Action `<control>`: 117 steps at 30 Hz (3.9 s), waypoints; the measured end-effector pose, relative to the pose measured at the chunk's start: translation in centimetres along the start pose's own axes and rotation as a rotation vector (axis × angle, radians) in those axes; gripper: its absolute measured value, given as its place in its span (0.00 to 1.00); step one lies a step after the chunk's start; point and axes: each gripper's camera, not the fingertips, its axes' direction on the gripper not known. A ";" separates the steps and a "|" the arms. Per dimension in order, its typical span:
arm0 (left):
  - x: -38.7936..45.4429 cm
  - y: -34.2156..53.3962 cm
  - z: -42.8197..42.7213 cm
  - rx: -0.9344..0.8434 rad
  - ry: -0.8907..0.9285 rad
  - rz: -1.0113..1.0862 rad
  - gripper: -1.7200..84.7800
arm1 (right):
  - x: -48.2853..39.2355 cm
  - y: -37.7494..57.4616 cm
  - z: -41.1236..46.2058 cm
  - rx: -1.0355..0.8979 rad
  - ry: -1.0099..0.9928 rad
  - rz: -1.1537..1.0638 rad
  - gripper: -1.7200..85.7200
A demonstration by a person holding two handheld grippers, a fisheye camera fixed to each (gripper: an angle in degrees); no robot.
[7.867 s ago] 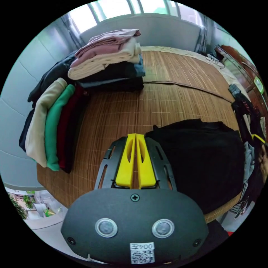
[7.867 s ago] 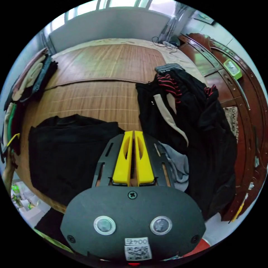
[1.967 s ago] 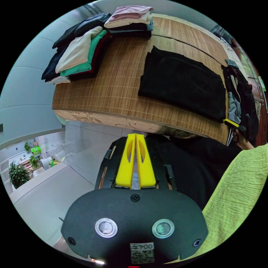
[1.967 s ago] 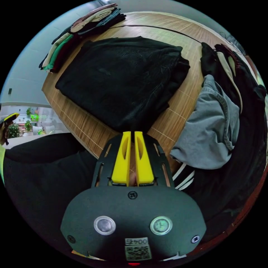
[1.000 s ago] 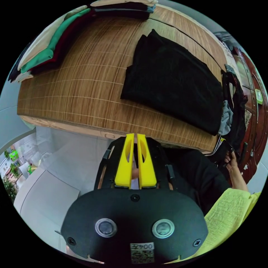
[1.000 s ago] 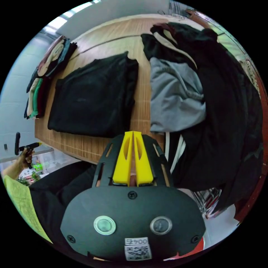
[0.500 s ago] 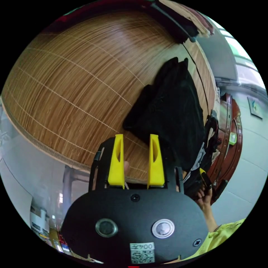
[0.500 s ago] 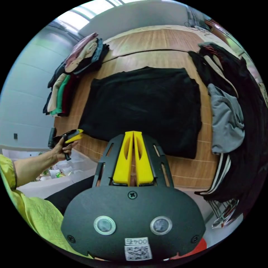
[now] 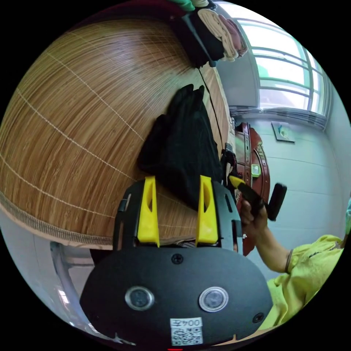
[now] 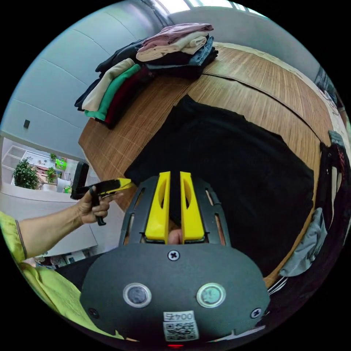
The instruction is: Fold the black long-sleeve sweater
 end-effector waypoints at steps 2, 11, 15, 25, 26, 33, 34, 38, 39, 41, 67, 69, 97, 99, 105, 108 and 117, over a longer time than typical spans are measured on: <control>-1.4 -0.4 -0.9 -0.003 0.022 0.020 0.22 | -0.9 -4.1 1.2 -0.026 0.040 -0.021 0.10; -8.9 -2.6 -1.2 0.075 -0.096 -0.028 0.14 | -6.5 -18.1 9.4 -0.055 0.207 0.096 0.21; -12.3 -2.5 0.2 0.099 -0.153 0.015 0.08 | -7.8 -20.0 14.5 -0.159 0.341 0.122 0.24; -19.9 -1.2 3.5 0.137 -0.200 0.150 0.06 | -4.7 -18.6 12.3 -0.126 0.343 0.142 0.09; -20.0 -1.1 3.7 0.137 -0.210 0.171 0.06 | -4.0 -18.4 11.1 -0.122 0.297 0.134 0.09; -15.2 2.9 8.4 0.170 -0.383 0.515 0.06 | 5.1 -13.6 -0.5 0.031 -0.100 0.186 0.09; -13.8 4.1 10.0 0.173 -0.413 0.582 0.06 | 7.6 -12.1 -2.8 0.064 -0.180 0.202 0.09; -9.8 8.6 17.1 0.159 -0.480 0.810 0.06 | 17.8 -5.9 -9.5 0.165 -0.417 0.257 0.09; -8.8 10.4 20.2 0.150 -0.510 0.891 0.06 | 19.2 -4.9 -10.3 0.181 -0.442 0.263 0.09; -8.1 12.9 25.3 0.128 -0.534 1.007 0.06 | 25.1 -0.8 -12.9 0.219 -0.508 0.281 0.09; -39.3 4.3 59.2 -0.129 -0.600 0.967 0.09 | 29.1 12.7 -9.3 0.258 -0.106 0.036 0.04; -42.0 3.8 61.8 -0.186 -0.609 0.978 0.09 | 27.3 11.4 -6.3 0.126 0.095 -0.086 0.03; -37.5 -24.4 84.5 -0.271 -0.488 1.191 0.04 | 28.4 27.7 -1.5 0.188 -0.174 0.626 0.06; -36.9 -26.3 85.0 -0.292 -0.488 1.097 0.03 | 28.8 28.2 -1.4 0.213 -0.218 0.649 0.07; -31.6 -27.3 79.9 -0.262 -0.367 1.066 0.06 | 28.8 29.0 -3.6 0.232 -0.246 0.690 0.11; -30.9 -26.9 71.7 -0.211 -0.226 1.017 0.10 | 27.8 29.0 -5.8 0.268 -0.170 0.658 0.14; -44.0 -13.9 48.4 -0.241 -0.713 0.777 0.16 | 27.6 22.3 -5.4 0.238 -0.102 0.517 0.17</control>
